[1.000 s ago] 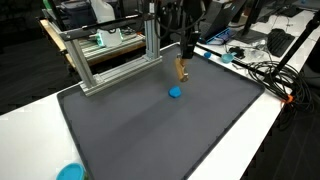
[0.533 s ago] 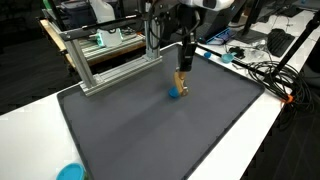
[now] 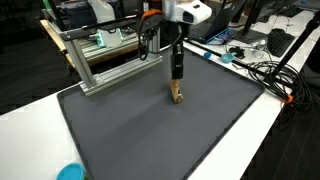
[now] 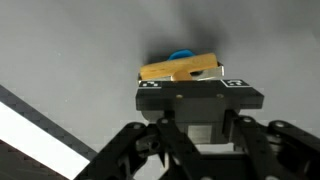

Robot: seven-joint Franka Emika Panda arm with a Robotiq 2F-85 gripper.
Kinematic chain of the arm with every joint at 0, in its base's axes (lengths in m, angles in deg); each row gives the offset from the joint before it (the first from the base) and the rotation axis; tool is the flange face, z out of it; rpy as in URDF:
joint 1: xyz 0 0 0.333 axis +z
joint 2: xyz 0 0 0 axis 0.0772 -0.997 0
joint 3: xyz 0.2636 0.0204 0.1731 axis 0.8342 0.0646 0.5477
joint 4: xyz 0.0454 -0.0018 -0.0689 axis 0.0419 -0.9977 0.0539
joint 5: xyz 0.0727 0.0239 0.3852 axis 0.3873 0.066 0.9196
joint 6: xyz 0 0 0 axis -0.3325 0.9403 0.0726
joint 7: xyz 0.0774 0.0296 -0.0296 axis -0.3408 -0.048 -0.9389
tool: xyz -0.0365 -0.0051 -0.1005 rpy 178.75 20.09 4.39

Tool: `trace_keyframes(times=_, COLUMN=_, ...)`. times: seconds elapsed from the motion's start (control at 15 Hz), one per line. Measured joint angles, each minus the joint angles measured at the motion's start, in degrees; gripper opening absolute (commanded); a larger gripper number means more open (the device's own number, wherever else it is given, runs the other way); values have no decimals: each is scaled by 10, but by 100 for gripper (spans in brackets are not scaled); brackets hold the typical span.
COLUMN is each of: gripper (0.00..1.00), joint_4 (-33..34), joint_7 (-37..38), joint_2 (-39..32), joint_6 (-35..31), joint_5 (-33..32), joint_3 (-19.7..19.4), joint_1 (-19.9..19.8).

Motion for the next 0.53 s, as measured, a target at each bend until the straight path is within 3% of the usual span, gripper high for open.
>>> trace_keyframes(times=0.13, gripper=22, joint_4=-34, joint_7=1, joint_2=17, joint_6=-33, joint_5=2, joint_3=0, joint_1=0)
trace_keyframes(times=0.2, gripper=47, joint_4=-47, joint_7=1, joint_2=24, joint_6=-43, joint_5=2, joint_3=-1, joint_1=-1)
trace_keyframes(times=0.4, gripper=47, joint_4=-67, joint_7=3, joint_2=35, joint_6=-55, joint_5=2, joint_3=-4, joint_1=-1)
trace_keyframes(times=0.47, gripper=22, joint_4=-68, joint_7=3, joint_2=36, joint_6=-55, joint_5=2, joint_3=-4, joint_1=-1)
trace_keyframes(times=0.53, gripper=22, joint_4=-69, joint_7=3, joint_2=36, joint_6=-56, joint_5=2, joint_3=-4, joint_1=-1)
